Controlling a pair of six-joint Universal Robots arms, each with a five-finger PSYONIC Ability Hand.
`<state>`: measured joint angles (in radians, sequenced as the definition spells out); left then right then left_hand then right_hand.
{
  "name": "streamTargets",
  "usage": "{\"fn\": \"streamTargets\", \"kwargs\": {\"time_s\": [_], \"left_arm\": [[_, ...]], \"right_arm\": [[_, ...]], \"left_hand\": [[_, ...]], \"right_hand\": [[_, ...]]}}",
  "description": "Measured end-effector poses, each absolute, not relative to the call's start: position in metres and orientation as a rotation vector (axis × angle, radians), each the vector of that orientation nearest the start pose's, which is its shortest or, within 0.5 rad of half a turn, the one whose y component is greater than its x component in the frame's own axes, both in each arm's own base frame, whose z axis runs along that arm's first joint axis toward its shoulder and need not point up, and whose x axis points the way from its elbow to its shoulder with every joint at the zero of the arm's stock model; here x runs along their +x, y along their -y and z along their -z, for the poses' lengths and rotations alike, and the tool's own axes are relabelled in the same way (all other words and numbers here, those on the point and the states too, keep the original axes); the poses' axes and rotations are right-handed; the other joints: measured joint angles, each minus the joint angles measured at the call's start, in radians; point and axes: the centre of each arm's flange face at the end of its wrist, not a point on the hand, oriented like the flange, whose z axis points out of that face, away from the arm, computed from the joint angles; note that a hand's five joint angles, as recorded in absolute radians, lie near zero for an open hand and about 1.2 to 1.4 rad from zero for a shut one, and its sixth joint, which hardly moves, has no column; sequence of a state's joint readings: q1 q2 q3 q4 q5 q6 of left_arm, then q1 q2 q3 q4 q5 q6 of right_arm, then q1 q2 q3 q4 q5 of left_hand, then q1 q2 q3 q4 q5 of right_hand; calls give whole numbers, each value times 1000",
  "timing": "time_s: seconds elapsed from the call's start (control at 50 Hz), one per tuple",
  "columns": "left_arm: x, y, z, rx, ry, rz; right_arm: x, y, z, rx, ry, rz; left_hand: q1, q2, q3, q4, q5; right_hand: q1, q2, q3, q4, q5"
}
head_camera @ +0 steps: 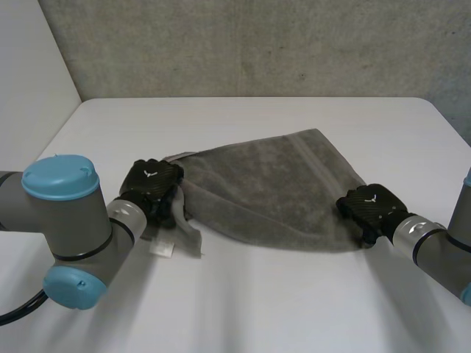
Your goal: Fold the towel.
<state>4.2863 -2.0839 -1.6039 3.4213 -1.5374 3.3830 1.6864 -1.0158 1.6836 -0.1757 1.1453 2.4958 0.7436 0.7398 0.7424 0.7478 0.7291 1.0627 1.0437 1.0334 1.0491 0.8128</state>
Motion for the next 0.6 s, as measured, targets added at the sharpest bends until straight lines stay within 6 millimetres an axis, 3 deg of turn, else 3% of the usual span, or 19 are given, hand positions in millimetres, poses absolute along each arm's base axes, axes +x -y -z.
{"fn": "streamTargets", "kwargs": {"time_s": [0.06,0.18,0.28,0.4,0.52,0.6], "left_arm": [[-275,282,-148,879,-2451,1990],[-272,288,-154,853,-2436,2007],[-269,294,-165,822,-2410,2044],[-264,297,-200,782,-2339,2141],[-250,290,-241,754,-2296,2205],[-243,285,-258,780,-2295,2230]], "right_arm": [[206,310,-113,-1259,-2256,1633],[205,316,-132,-1244,-2227,1719],[204,320,-173,-1222,-2158,1882],[203,313,-233,-1151,-2060,2035],[200,294,-292,-1121,-2011,2056],[196,288,-313,-1122,-2031,2015]], "left_hand": [[160,161,159,160,160],[585,604,608,605,597],[614,664,696,676,657],[614,665,705,682,657],[614,665,705,682,657],[614,665,705,682,657]], "right_hand": [[215,228,262,255,309],[220,231,294,288,330],[220,231,294,288,330],[221,231,294,288,330],[221,231,294,288,330],[221,231,294,288,330]]}}
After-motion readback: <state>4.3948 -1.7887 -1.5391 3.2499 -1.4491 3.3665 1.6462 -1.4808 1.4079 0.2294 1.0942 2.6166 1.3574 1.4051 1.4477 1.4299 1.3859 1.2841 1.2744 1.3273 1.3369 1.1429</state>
